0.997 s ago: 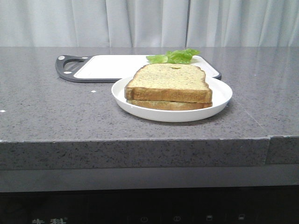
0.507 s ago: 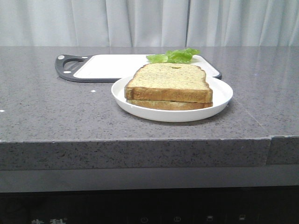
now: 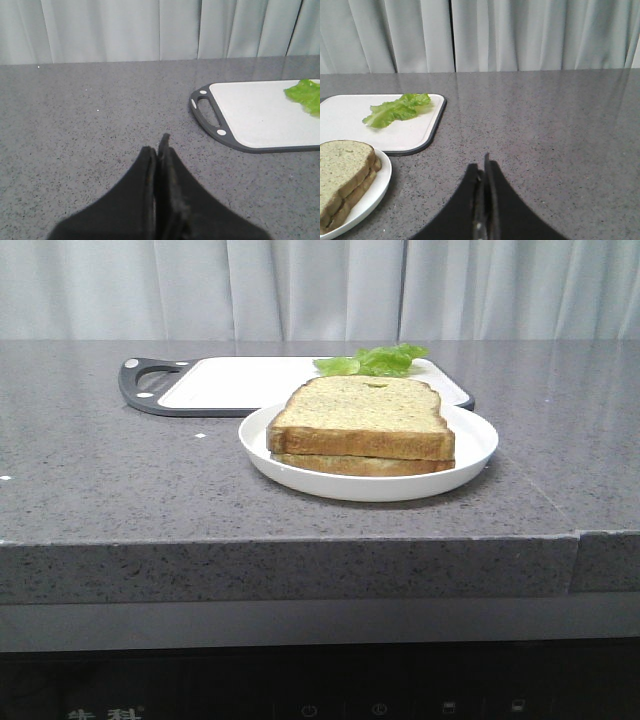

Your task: Left arm grabs bread, right arm adds lettuce

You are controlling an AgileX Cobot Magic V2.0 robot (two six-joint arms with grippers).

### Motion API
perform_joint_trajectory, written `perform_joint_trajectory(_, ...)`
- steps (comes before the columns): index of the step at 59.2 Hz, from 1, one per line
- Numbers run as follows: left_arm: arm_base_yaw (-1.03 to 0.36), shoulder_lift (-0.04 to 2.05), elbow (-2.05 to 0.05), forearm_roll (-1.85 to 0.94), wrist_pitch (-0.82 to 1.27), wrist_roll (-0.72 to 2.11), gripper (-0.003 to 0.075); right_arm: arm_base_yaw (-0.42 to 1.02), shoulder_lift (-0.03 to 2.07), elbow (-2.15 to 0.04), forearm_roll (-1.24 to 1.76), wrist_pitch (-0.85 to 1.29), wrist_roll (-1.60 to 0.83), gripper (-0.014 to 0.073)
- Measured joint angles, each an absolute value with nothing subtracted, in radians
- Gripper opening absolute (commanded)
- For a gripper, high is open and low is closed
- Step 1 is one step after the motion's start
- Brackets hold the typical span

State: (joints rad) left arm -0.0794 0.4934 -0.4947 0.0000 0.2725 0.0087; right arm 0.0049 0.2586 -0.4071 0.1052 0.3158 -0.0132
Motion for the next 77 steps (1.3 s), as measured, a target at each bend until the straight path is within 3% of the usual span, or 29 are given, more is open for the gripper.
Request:
perform_joint_trajectory(2, -0.079, 0.498, -0.495, 0.000, 0.275, 0.009, 0.0055, 0.005, 0.265, -0.407, 0.105, 0.316, -0.013, -0.0031)
perform_joint_trajectory(7, -0.079, 0.502, -0.495, 0.000, 0.277, 0.009, 0.0227, 0.005, 0.272, -0.407, 0.105, 0.316, -0.013, 0.0081)
perform_joint_trajectory(13, -0.079, 0.502, -0.495, 0.000, 0.277, 0.009, 0.0516, 0.005, 0.272, -0.409, 0.105, 0.309, -0.013, 0.0328)
perform_joint_trajectory(18, -0.079, 0.502, -0.495, 0.000, 0.277, 0.009, 0.0613, 0.005, 0.272, -0.411, 0.105, 0.307, -0.013, 0.0504)
perform_joint_trajectory(22, -0.079, 0.502, -0.495, -0.008, 0.275, 0.009, 0.0615, 0.005, 0.272, -0.411, 0.105, 0.305, -0.013, 0.0562)
perform_joint_trajectory(39, -0.139, 0.619, -0.606, -0.138, 0.406, 0.009, 0.0600, 0.005, 0.272, -0.411, 0.105, 0.304, -0.013, 0.0566)
perform_joint_trajectory(62, -0.515, 1.138, -0.990, -0.253, 0.589, 0.007, 0.0599, 0.005, 0.272, -0.411, 0.105, 0.304, -0.013, 0.0566)
perform_joint_trajectory(77, -0.623, 1.480, -1.218, -0.310, 0.672, 0.007, 0.0599, 0.005, 0.272, -0.411, 0.105, 0.303, -0.013, 0.0566)
